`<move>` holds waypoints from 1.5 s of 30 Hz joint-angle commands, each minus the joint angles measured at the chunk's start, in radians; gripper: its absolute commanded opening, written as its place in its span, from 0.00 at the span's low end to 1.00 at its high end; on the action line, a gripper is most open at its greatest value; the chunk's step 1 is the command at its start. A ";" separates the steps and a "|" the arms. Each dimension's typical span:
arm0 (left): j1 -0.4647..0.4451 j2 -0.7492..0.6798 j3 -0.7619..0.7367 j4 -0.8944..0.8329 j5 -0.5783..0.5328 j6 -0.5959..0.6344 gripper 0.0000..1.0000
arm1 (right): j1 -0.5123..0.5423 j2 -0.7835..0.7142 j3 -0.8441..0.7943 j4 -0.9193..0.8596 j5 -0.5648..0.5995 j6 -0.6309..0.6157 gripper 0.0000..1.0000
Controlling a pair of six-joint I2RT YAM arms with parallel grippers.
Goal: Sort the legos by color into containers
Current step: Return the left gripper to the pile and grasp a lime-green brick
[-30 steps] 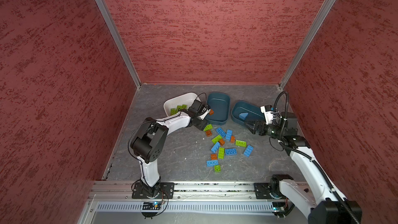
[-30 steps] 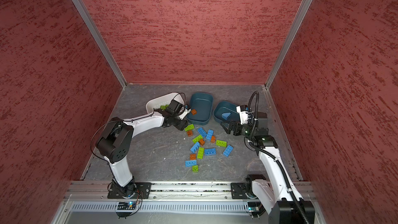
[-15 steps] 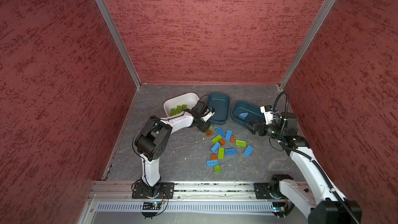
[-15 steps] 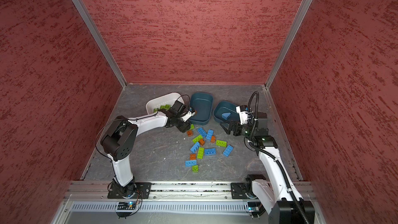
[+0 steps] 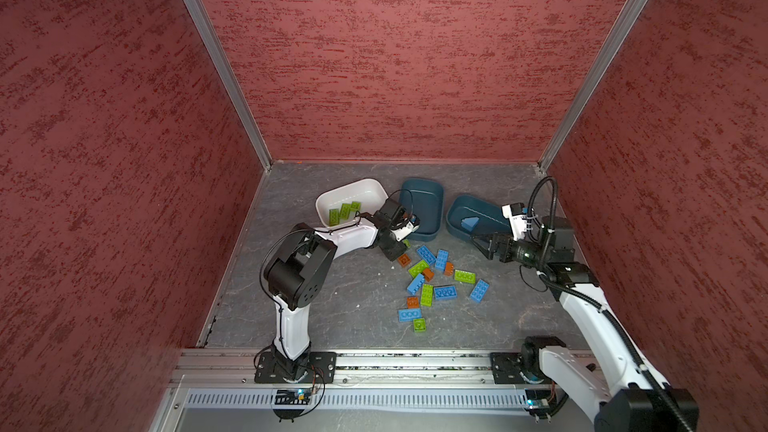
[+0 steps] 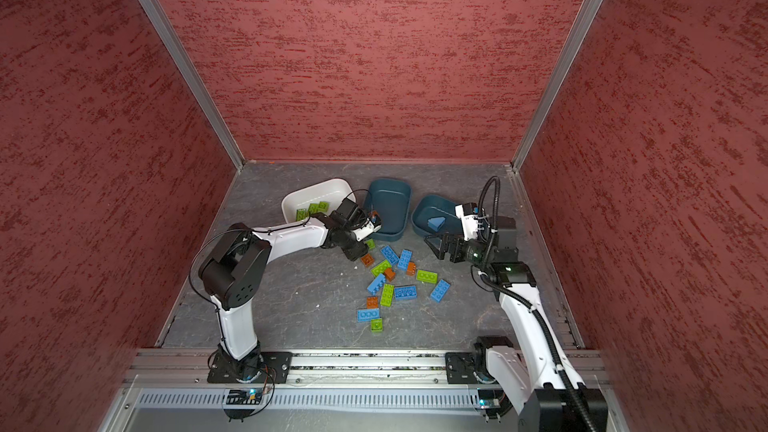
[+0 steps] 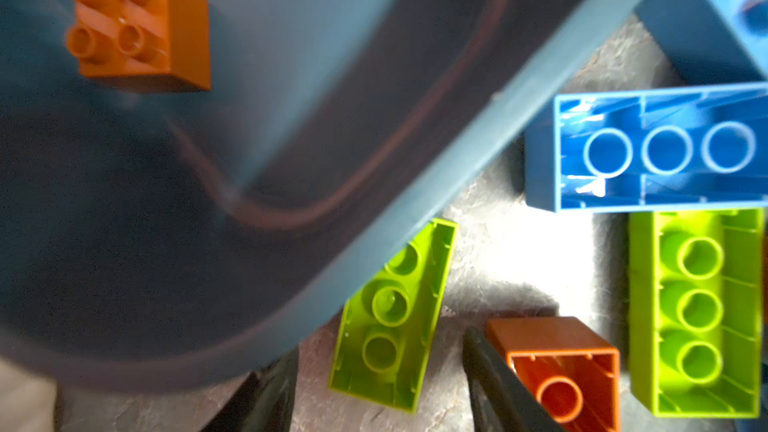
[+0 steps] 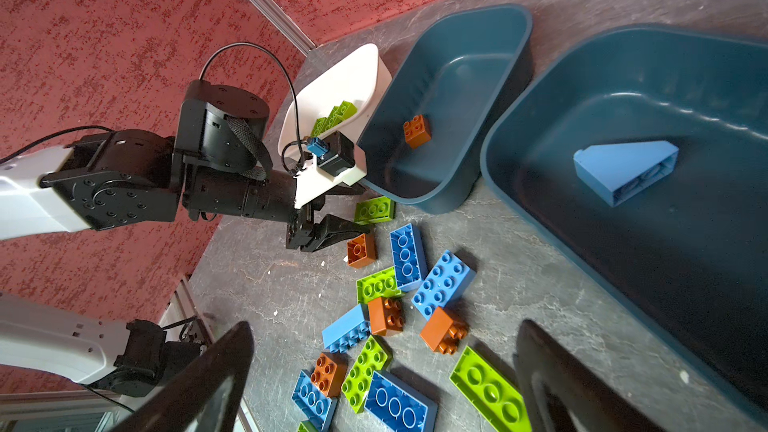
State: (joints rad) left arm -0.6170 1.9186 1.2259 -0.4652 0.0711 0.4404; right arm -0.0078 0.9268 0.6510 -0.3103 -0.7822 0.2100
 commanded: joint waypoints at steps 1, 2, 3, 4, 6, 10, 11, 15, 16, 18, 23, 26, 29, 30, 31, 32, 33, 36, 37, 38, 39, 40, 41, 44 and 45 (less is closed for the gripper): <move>0.006 0.028 0.033 -0.035 0.017 0.027 0.62 | 0.000 -0.004 -0.009 0.031 -0.020 -0.002 0.99; 0.006 0.030 0.034 -0.037 0.020 0.031 0.62 | 0.000 -0.005 -0.010 0.032 -0.021 -0.001 0.99; 0.005 0.032 0.035 -0.038 0.025 0.038 0.61 | 0.000 -0.004 -0.011 0.033 -0.022 0.000 0.99; 0.006 0.034 0.036 -0.039 0.027 0.043 0.60 | 0.001 -0.005 -0.012 0.032 -0.021 0.000 0.99; 0.004 0.038 0.038 -0.039 0.027 0.052 0.59 | 0.000 -0.005 -0.012 0.033 -0.021 0.000 0.99; 0.002 0.052 0.048 -0.042 0.020 0.071 0.57 | 0.002 -0.006 -0.015 0.039 -0.025 0.003 0.99; 0.002 0.057 0.052 -0.047 0.021 0.074 0.57 | 0.001 -0.005 -0.016 0.042 -0.025 0.003 0.99; -0.006 0.070 0.061 -0.055 0.017 0.087 0.54 | 0.001 -0.011 -0.017 0.042 -0.025 0.006 0.99; -0.007 0.072 0.062 -0.056 0.016 0.092 0.54 | 0.002 -0.011 -0.017 0.041 -0.025 0.006 0.99; -0.016 0.076 0.067 -0.050 0.010 0.099 0.53 | 0.002 -0.011 -0.018 0.043 -0.026 0.009 0.99; -0.032 0.096 0.079 -0.070 0.002 0.112 0.44 | 0.002 -0.020 -0.016 0.035 -0.025 0.005 0.99; -0.033 0.079 0.061 -0.061 0.010 0.118 0.35 | 0.002 -0.028 -0.017 0.031 -0.020 0.005 0.99; -0.032 0.054 0.048 -0.059 0.008 0.126 0.32 | 0.002 -0.026 -0.022 0.035 -0.025 0.008 0.99; -0.032 0.046 0.049 -0.066 0.009 0.126 0.31 | 0.002 -0.026 -0.022 0.036 -0.027 0.008 0.99; -0.034 0.038 0.052 -0.075 0.010 0.123 0.30 | 0.002 -0.026 -0.021 0.038 -0.025 0.009 0.99; -0.036 0.029 0.054 -0.086 0.012 0.122 0.30 | 0.002 -0.026 -0.020 0.039 -0.026 0.011 0.99; -0.037 0.014 0.051 -0.093 0.011 0.119 0.29 | 0.002 -0.025 -0.019 0.043 -0.028 0.012 0.99; -0.042 -0.031 0.047 -0.122 0.005 0.109 0.29 | 0.002 -0.022 -0.018 0.051 -0.033 0.018 0.99; -0.045 -0.050 0.047 -0.140 0.001 0.107 0.29 | 0.002 -0.022 -0.018 0.056 -0.035 0.021 0.99; -0.048 -0.069 0.049 -0.164 -0.007 0.106 0.29 | 0.002 -0.022 -0.021 0.066 -0.038 0.027 0.99; -0.051 -0.086 0.055 -0.187 -0.018 0.100 0.29 | 0.002 -0.020 -0.023 0.073 -0.042 0.033 0.99; -0.052 -0.105 0.063 -0.210 -0.022 0.090 0.29 | 0.002 -0.016 -0.025 0.084 -0.048 0.039 0.99; -0.049 -0.123 0.073 -0.238 -0.022 0.076 0.29 | 0.002 -0.010 -0.025 0.095 -0.057 0.045 0.99; -0.027 -0.168 0.102 -0.292 -0.023 0.033 0.29 | 0.002 0.004 -0.030 0.128 -0.067 0.062 0.99; -0.015 -0.178 0.110 -0.299 -0.024 0.025 0.29 | 0.002 0.007 -0.030 0.140 -0.071 0.066 0.99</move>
State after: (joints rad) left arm -0.6575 1.7813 1.2972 -0.6937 0.0578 0.5110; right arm -0.0074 0.9260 0.6319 -0.2379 -0.8185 0.2600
